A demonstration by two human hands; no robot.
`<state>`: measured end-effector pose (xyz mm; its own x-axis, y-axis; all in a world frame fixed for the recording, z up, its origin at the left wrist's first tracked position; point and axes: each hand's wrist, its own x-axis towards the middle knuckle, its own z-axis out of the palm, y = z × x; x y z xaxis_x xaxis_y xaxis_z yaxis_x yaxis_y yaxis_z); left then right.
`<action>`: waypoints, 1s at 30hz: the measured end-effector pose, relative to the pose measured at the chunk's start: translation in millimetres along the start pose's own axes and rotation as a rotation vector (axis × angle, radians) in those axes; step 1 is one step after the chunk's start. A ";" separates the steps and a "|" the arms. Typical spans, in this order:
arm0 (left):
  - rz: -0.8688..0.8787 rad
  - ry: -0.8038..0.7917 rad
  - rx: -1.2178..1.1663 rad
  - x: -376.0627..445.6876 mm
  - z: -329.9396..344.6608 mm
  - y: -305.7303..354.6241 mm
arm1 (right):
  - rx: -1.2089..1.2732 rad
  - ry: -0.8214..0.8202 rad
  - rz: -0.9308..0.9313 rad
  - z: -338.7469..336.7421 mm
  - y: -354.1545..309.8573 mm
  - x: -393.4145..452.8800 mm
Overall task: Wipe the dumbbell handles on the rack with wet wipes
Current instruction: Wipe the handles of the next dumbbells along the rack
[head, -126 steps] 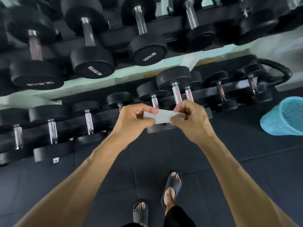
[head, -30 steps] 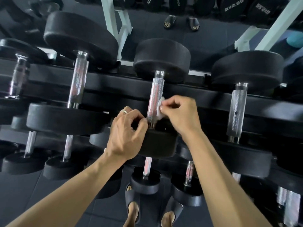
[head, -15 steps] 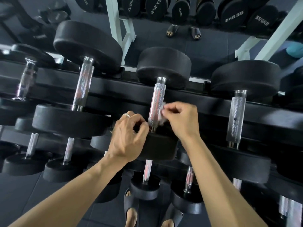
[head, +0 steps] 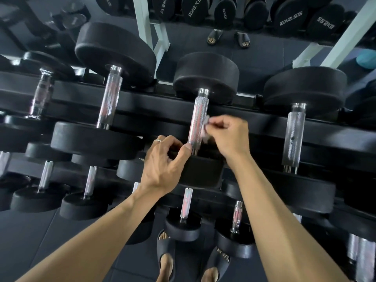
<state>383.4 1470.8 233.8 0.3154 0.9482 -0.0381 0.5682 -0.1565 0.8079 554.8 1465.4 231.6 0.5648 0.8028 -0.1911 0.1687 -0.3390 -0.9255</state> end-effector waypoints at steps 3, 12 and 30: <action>-0.003 0.010 -0.002 0.6 1.5 -2.1 | 0.014 0.025 -0.008 4.1 -1.6 5.6; -0.006 0.025 -0.008 0.1 1.1 -2.8 | -0.043 -0.138 0.020 -6.9 2.3 -3.3; 0.000 0.028 0.005 -0.2 1.8 -4.8 | -0.015 -0.256 0.154 -13.4 14.4 -16.4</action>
<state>382.1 1470.9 228.8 0.2939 0.9556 -0.0217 0.5718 -0.1576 0.8051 558.8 1440.8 225.8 0.3632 0.8382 -0.4067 0.1095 -0.4719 -0.8748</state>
